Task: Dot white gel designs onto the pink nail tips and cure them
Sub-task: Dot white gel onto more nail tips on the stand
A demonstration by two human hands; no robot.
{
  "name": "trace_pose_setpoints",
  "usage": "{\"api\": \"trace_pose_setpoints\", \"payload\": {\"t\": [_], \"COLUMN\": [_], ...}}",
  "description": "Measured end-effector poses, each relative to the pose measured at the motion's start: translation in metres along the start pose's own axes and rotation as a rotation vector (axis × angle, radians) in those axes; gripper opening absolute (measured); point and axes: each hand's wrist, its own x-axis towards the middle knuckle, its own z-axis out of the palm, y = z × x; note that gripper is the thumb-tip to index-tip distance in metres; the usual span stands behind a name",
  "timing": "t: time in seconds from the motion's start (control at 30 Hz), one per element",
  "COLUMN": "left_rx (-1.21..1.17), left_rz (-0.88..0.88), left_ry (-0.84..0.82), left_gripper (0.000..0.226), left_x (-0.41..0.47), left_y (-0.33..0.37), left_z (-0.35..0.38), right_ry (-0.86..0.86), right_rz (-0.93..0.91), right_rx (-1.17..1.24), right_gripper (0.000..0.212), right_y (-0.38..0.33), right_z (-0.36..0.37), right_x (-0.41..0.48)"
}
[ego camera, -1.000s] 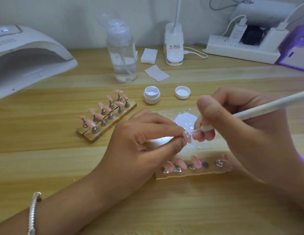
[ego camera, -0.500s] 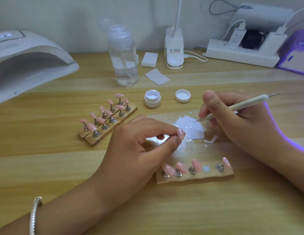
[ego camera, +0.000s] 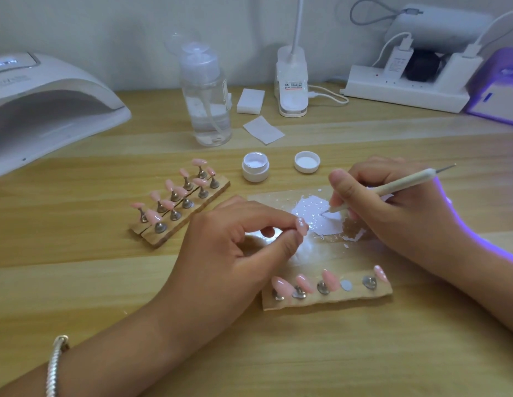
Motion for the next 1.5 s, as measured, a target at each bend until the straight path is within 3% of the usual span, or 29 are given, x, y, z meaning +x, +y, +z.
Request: {"api": "trace_pose_setpoints", "payload": {"t": [0.3,0.5,0.83,1.07,1.5], "left_rx": [0.018,-0.032,-0.124,-0.248,-0.200], "left_rz": [0.010,-0.009,0.005,-0.031,-0.007], "left_ry": [0.004,-0.014,-0.036,-0.067,-0.085], "left_gripper": [0.006,0.007,0.005,0.011,0.013], "left_x": [0.000,-0.001,-0.003,-0.006,-0.004], "left_y": [0.001,0.000,0.002,0.005,0.005], "left_z": [0.000,0.000,0.000,0.000,-0.001], "right_ry": [0.046,0.177,0.085,0.025,-0.002], "right_rz": [0.005,0.058,0.064,0.054,0.058], "right_rx": [0.004,0.291,0.582,0.514,0.411], "right_gripper": [0.038,0.038,0.033,0.036,0.029], "right_y": [0.003,-0.015,-0.047,-0.052,-0.056], "right_z": [-0.001,-0.007,-0.002,0.001,0.000], "right_x": [-0.003,-0.003,-0.015,-0.020,-0.020]}}
